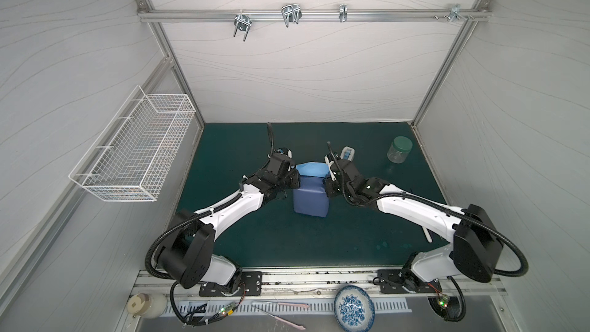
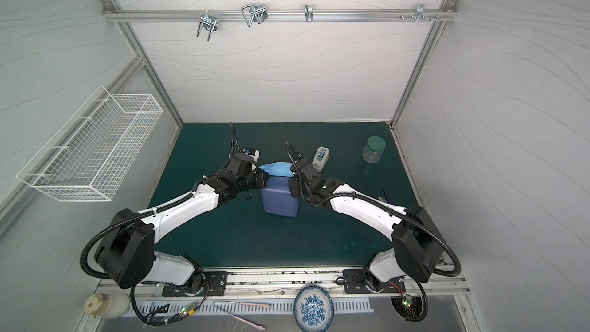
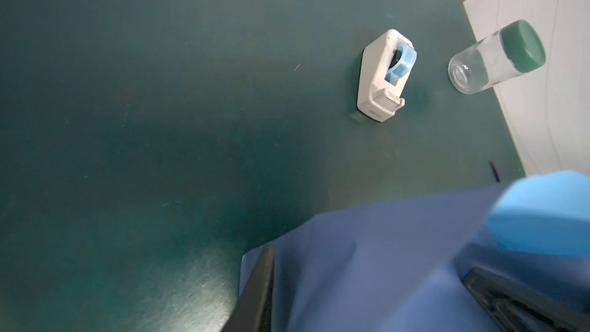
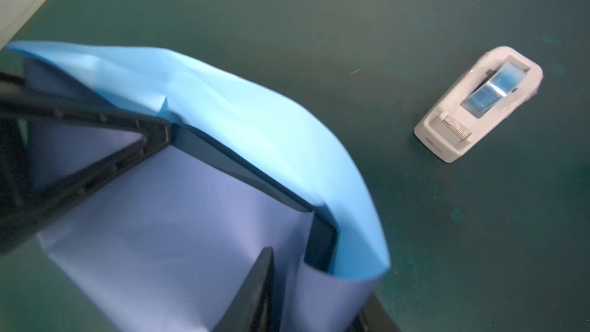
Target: Wrap the gift box in paper
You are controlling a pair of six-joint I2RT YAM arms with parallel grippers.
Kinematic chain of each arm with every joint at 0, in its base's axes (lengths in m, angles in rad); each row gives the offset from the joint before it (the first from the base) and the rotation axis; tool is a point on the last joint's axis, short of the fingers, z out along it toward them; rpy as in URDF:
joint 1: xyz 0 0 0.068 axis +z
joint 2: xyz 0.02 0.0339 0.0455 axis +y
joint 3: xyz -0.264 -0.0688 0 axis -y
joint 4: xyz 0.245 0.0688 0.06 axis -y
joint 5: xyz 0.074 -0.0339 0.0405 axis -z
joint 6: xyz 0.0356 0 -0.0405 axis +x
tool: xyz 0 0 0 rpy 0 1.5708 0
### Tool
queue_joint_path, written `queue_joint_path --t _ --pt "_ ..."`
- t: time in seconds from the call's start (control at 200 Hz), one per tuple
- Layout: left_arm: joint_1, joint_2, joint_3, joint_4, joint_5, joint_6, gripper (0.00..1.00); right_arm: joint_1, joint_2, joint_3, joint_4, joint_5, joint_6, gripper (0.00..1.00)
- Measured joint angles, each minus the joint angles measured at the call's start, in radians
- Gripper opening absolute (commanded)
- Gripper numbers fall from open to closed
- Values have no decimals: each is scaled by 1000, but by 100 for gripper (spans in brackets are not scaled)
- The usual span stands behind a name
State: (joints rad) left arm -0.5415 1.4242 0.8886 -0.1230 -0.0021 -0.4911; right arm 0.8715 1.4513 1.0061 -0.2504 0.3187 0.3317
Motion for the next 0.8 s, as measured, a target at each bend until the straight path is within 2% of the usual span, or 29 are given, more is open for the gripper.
queue_joint_path --t 0.1,0.265,0.355,0.415,0.475,0.615,0.695,0.8 --pt "-26 -3 6 -12 -50 5 12 18 18 19 -17 45 8 17" --pt "-55 -3 18 -36 -117 14 5 36 31 28 -24 89 21 13" --pt "-63 -3 18 -37 -139 13 3 44 40 37 -31 109 28 13" --pt "-64 -3 18 -38 -145 14 2 47 43 43 -36 116 30 19" --pt "-65 -3 18 -39 -149 16 2 47 43 44 -39 118 32 30" --pt "-68 -3 18 -41 -161 17 3 47 15 44 -61 88 14 50" --pt "-68 -3 18 -42 -166 18 3 35 -37 41 -77 24 4 56" --pt "-68 -3 18 -43 -167 18 3 -6 -143 26 -79 -114 -6 58"
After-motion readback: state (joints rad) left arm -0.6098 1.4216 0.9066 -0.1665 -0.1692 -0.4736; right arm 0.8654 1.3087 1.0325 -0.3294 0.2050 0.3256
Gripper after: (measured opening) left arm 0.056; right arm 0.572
